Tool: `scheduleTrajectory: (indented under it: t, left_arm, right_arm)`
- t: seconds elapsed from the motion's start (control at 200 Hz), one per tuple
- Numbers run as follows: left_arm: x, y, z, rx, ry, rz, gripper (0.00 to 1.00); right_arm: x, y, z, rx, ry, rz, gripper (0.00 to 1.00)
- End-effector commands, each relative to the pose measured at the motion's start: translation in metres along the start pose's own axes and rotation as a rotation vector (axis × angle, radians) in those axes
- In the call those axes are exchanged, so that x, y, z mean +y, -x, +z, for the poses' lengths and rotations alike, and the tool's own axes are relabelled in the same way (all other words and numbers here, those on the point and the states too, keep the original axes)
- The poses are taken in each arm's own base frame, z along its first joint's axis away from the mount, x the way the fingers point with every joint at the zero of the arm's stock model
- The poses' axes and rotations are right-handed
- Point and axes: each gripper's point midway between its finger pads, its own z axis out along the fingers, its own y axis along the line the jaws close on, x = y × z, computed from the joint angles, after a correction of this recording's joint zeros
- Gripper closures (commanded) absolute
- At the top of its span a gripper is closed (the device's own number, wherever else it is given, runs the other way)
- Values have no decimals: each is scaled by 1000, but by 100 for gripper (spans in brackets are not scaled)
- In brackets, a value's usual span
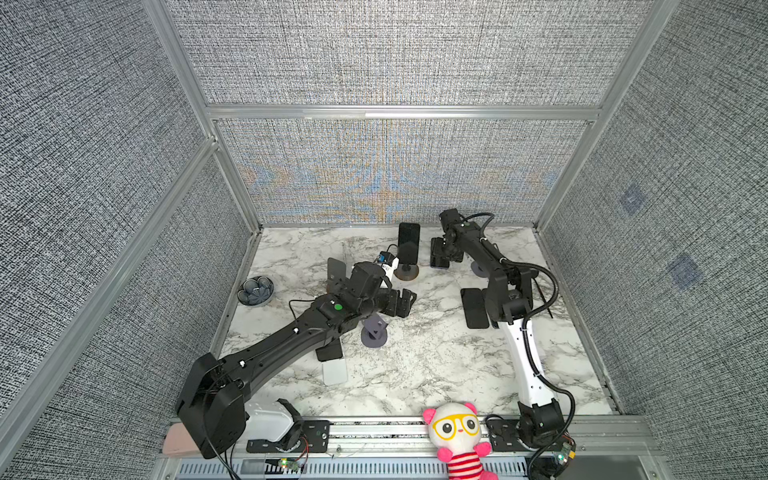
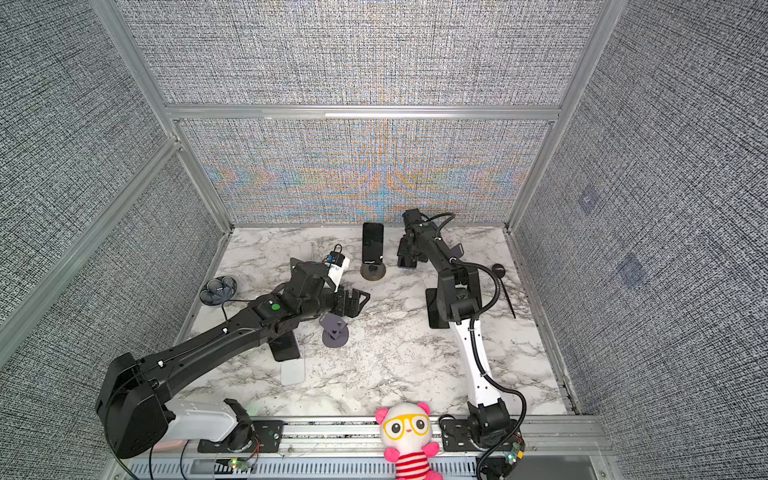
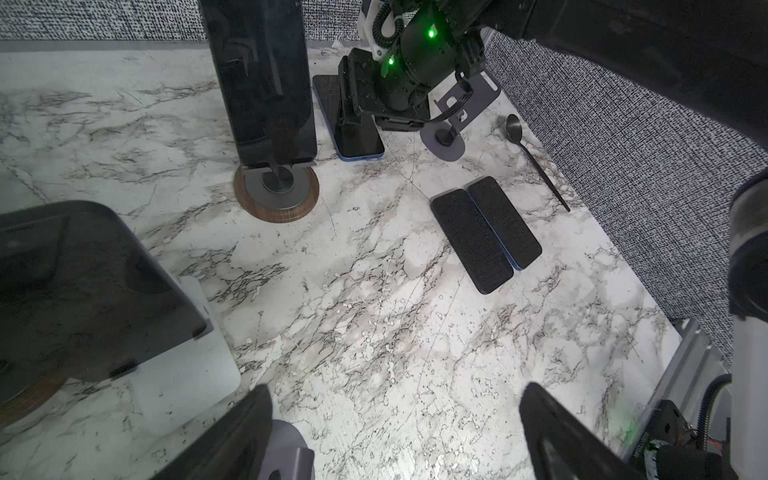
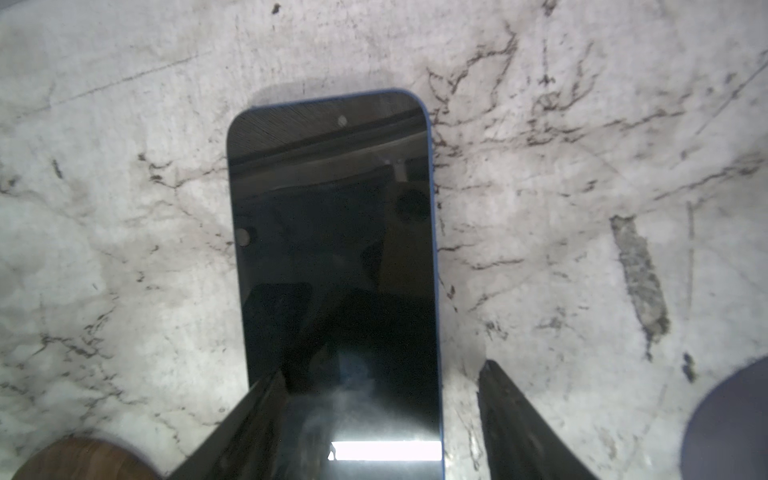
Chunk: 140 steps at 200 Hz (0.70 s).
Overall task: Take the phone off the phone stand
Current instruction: 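Lower the right gripper onto the blue-edged phone and close on it, then carry the blue-edged phone with the right gripper toward the two flat phones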
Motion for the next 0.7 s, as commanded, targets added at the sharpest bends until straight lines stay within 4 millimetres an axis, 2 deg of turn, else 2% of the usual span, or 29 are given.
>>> scheduleTrajectory:
  t: [0.0,0.115,0.185,0.325,0.39,0.465,0.695]
  left_arm:
    - [-3,8,-1,-30,-11,1,6]
    - [-4,9,1,-30,-17,-2,6]
    - [-4,8,1,-28,-20,-4,6]
    - [-3,7,-2,-29,-12,-2,6]
    - [-2,7,-4,-33,-7,-1,6]
    - [-1,7,-4,-36,-7,1,6]
    - [-3,9,-4,-41,-13,8,6]
  right_arm:
    - [-5,-65,5,249,-15,-23,27]
    - [9,-61,3,226,17,-49,11]
    - [14,-62,3,223,27,-47,6]
    - [7,-63,5,227,-12,-23,7]
    - [1,-66,4,238,-47,-30,10]
    - [-3,-72,5,265,-68,-58,17]
    - [-11,-95,9,345,-115,-111,17]
